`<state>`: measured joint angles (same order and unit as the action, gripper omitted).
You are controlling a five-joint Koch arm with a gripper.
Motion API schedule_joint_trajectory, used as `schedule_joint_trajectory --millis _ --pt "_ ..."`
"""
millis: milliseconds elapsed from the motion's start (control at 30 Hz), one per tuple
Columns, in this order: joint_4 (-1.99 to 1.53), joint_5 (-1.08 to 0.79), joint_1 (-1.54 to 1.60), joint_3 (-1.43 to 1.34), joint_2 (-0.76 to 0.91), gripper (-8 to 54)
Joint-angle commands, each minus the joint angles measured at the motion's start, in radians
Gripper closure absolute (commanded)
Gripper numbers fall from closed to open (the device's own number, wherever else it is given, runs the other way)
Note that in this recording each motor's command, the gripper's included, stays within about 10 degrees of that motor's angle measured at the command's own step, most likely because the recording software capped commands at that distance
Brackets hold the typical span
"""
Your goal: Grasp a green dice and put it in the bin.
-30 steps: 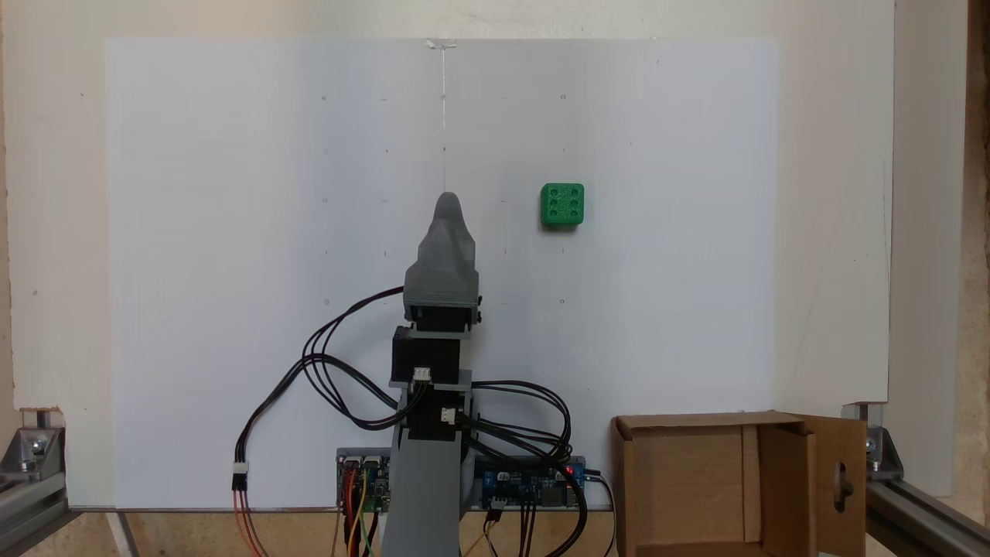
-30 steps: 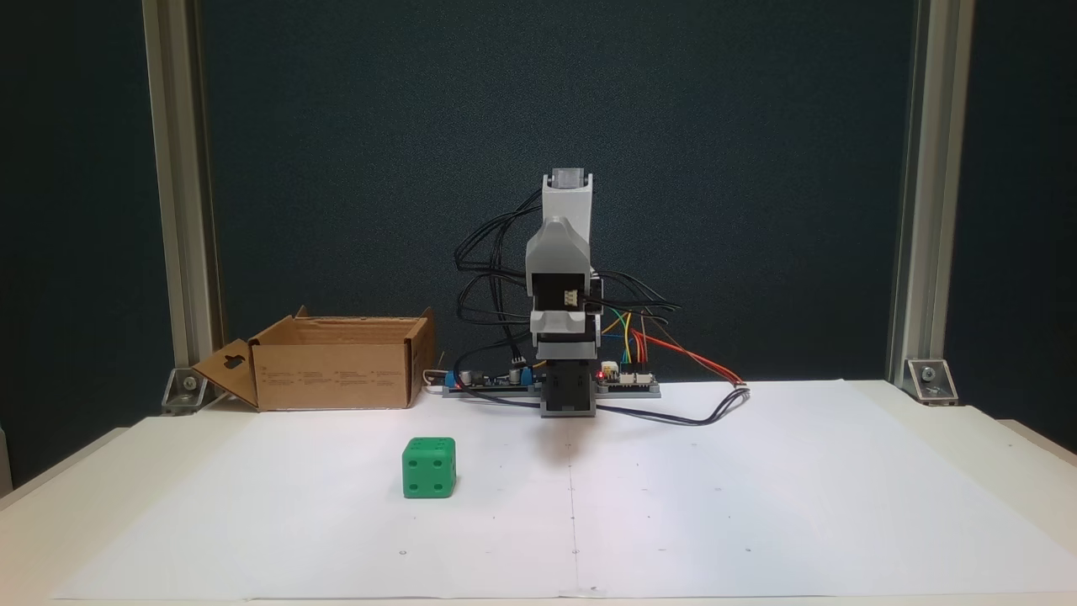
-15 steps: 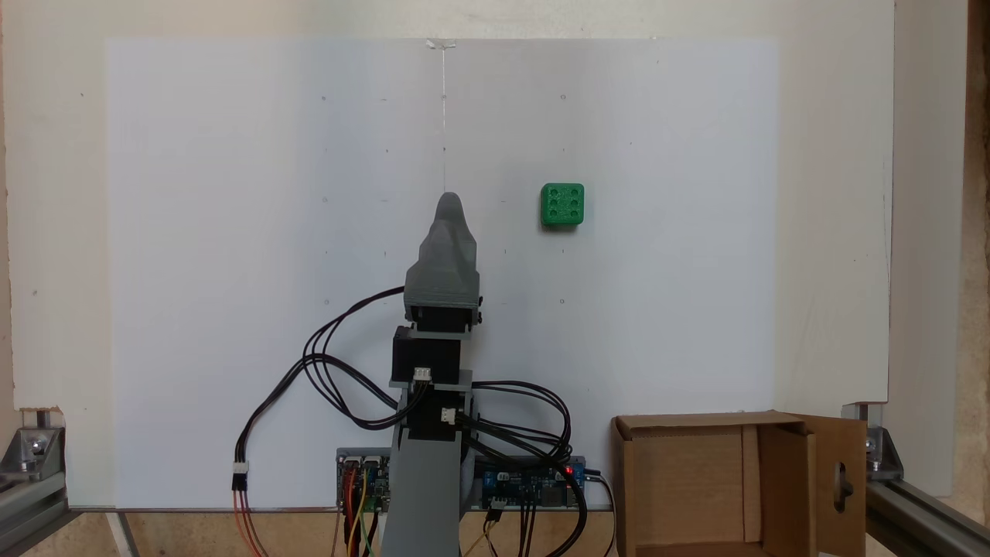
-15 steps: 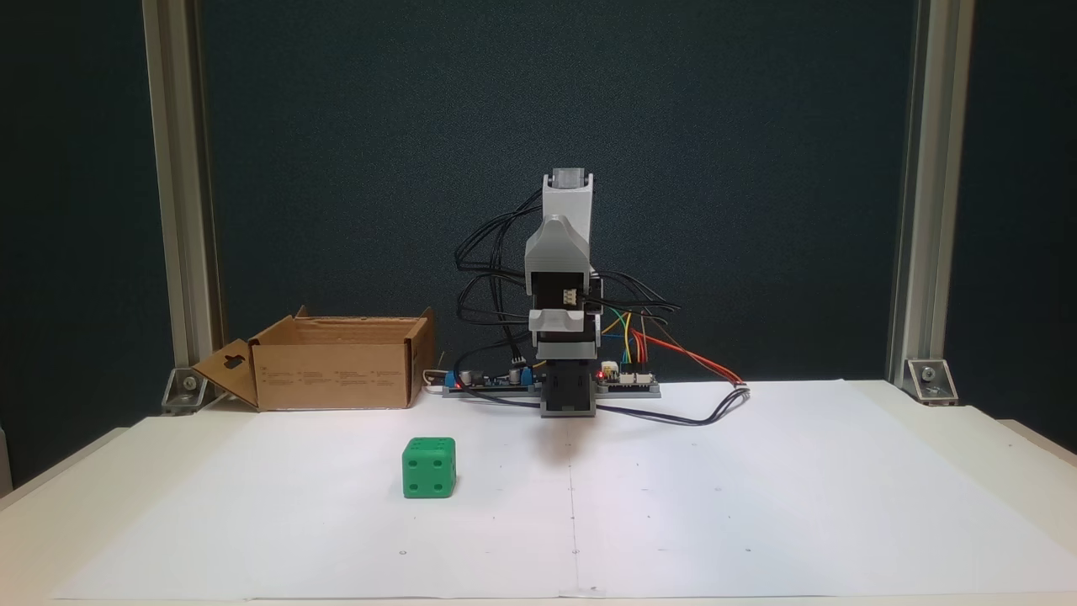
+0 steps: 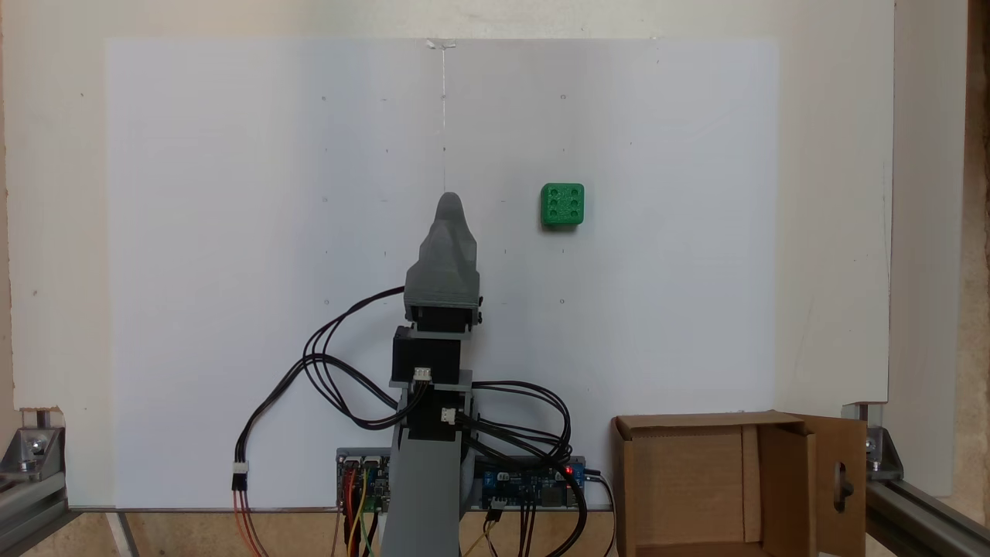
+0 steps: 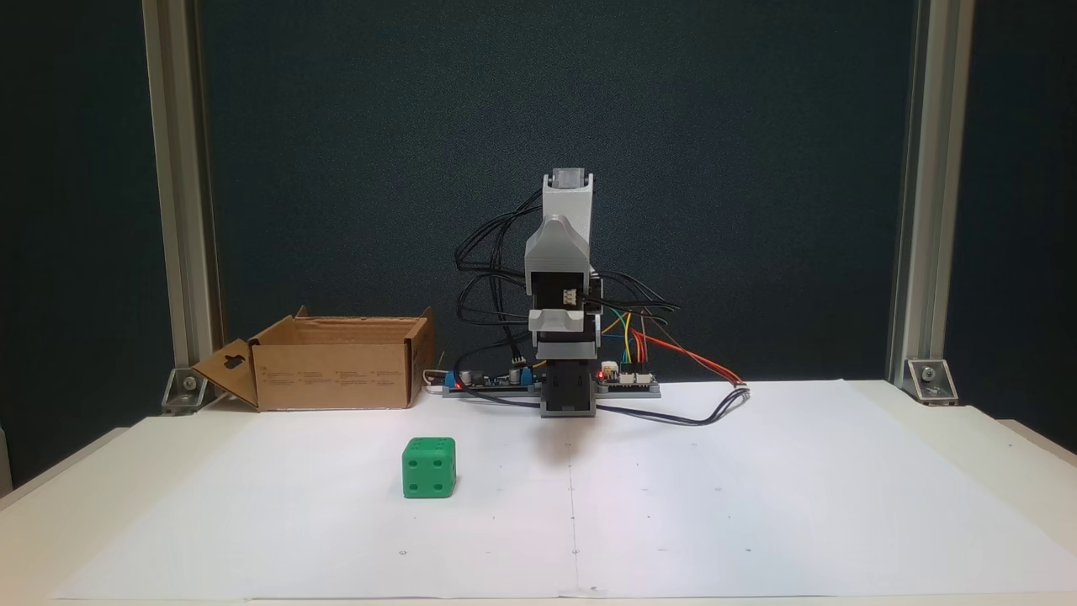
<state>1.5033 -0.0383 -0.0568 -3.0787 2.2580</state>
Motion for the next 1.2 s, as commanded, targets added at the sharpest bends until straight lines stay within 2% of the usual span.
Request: schedule_joint_trajectory --millis 0,367,833,1167 --pt "0.002 -0.054 0.006 -0.049 0.103 1.5" --pt "-0.120 -0.054 0.025 0.000 0.104 2.3" --pt "-1.060 -0.046 0.043 0.569 0.100 2.0" --pt "-1.718 0.040 0.026 0.808 0.092 2.2"
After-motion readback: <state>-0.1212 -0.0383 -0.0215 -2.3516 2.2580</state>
